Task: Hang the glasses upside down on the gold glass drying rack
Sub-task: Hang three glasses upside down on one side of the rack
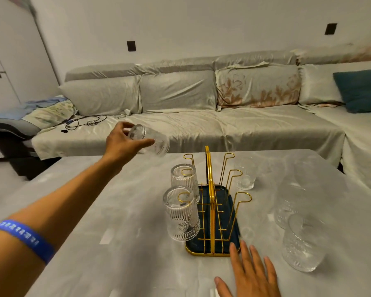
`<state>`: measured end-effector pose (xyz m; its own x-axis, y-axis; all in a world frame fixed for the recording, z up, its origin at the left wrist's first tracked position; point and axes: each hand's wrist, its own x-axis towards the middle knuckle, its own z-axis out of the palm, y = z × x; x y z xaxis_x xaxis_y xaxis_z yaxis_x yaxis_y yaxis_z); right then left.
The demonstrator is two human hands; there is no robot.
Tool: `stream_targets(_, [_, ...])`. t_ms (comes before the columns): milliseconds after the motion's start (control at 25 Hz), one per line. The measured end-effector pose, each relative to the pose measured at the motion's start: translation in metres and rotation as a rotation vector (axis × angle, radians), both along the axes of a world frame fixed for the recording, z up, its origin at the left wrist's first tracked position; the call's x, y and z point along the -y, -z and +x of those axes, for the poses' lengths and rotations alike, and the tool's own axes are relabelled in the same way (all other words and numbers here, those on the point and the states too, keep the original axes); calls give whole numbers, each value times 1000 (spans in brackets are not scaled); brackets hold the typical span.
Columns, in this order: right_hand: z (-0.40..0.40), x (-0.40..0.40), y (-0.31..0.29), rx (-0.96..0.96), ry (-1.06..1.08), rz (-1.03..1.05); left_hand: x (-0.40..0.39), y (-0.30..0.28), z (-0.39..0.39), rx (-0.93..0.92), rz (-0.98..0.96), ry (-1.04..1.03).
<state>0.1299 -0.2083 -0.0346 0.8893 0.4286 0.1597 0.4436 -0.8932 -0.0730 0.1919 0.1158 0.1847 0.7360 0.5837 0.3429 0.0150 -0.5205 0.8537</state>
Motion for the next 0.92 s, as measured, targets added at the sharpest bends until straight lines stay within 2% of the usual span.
stream_targets(80, [5,4,-8,-79,59,-159,14,-19,3,19,9,57])
stream_targets(160, [3,4,-8,-184,2,-244,31,-30,11,-6,54,128])
stream_targets(200, [3,4,-6,-178,-22,-244,39,-32,16,-25,76,155])
stream_targets(400, [-3,2,-7,-125,14,-181,67,-25,37,-129,141,209])
stream_targets(440, [-3,2,-5,-65,30,-128,70,-20,39,-141,149,215])
stream_targets(480, [-2,3,0,-15,43,12,72,-15,42,-147,155,217])
stream_targets(520, [-2,4,1,41,-12,113,73,-11,44,-150,165,213])
stream_targets(640, [-10,4,-1,19,-99,203,75,-1,50,-162,191,197])
stream_targets(760, [-7,3,6,155,-78,284,75,5,55,-188,172,216])
stream_targets(920, [-7,3,8,211,-32,291,78,11,61,-224,133,242])
